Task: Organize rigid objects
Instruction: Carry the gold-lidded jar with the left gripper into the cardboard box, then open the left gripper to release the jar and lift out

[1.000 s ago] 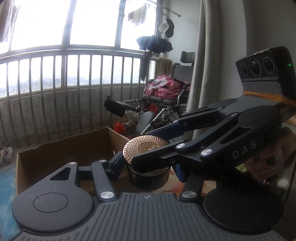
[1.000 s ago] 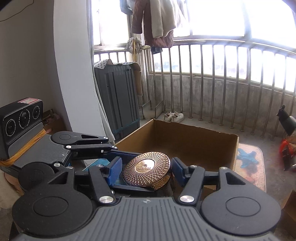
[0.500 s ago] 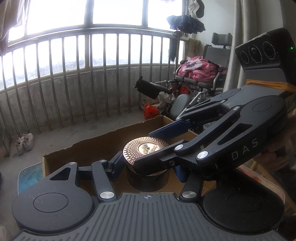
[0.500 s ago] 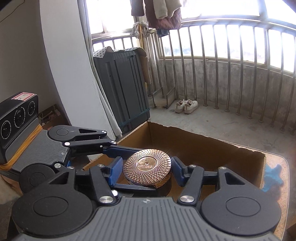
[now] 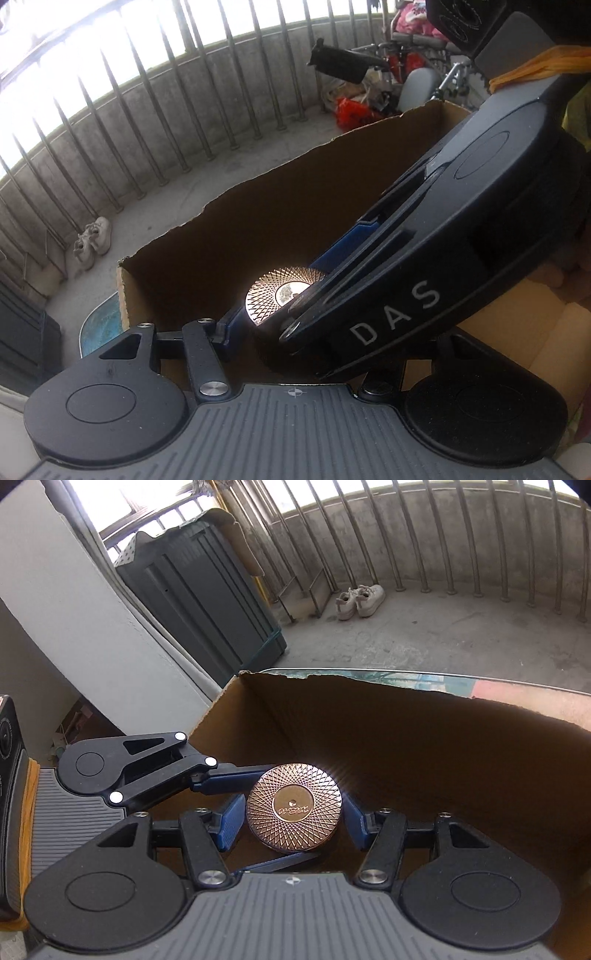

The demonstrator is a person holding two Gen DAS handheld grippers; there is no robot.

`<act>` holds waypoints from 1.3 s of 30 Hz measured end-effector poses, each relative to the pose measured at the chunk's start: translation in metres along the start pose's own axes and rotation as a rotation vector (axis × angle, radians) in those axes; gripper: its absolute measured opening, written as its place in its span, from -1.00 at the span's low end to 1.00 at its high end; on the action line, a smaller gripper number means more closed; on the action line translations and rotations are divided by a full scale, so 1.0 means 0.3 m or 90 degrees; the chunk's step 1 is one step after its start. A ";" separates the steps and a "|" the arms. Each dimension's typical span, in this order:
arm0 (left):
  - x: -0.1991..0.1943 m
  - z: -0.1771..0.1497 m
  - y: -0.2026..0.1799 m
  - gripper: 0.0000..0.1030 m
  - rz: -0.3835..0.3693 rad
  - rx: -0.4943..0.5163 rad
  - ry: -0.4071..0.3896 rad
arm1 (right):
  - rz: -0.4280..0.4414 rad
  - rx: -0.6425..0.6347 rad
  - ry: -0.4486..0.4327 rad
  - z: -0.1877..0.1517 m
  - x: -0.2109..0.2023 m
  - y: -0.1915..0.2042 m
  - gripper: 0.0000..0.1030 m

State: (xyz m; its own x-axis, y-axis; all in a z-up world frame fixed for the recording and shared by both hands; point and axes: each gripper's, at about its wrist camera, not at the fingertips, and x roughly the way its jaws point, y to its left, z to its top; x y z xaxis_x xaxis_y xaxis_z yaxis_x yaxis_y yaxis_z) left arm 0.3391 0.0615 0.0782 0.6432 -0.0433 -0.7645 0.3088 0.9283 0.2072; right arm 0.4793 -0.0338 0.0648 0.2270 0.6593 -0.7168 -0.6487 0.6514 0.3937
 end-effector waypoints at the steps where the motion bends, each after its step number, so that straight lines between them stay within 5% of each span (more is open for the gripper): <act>1: 0.005 -0.001 -0.003 0.08 0.003 0.009 0.013 | 0.002 0.005 0.006 0.001 0.007 -0.007 0.18; 6: 0.034 0.000 -0.011 0.14 0.008 0.018 0.079 | 0.008 0.072 0.048 0.002 0.069 -0.052 0.18; 11: -0.004 -0.011 -0.062 0.39 0.086 0.110 0.060 | 0.012 0.083 0.048 0.012 0.079 -0.045 0.18; 20: -0.009 -0.023 -0.065 -0.31 0.097 0.142 0.093 | 0.034 0.121 0.033 0.030 0.088 -0.067 0.18; 23: 0.011 -0.018 -0.076 -0.31 0.120 0.170 0.090 | 0.034 0.131 0.028 0.032 0.089 -0.080 0.17; 32: 0.009 0.004 -0.086 -0.14 0.149 0.115 0.081 | 0.045 0.149 0.007 0.041 0.071 -0.088 0.17; 39: -0.234 -0.018 -0.058 0.09 0.079 0.073 -0.055 | 0.038 0.101 -0.036 0.075 -0.076 -0.029 0.18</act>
State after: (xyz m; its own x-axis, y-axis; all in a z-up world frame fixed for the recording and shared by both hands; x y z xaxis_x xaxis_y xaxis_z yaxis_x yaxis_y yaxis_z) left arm 0.2849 0.0504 0.1248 0.7382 0.0329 -0.6738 0.2973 0.8807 0.3688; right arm 0.4962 -0.0460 0.0907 0.2353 0.7159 -0.6573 -0.5402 0.6586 0.5239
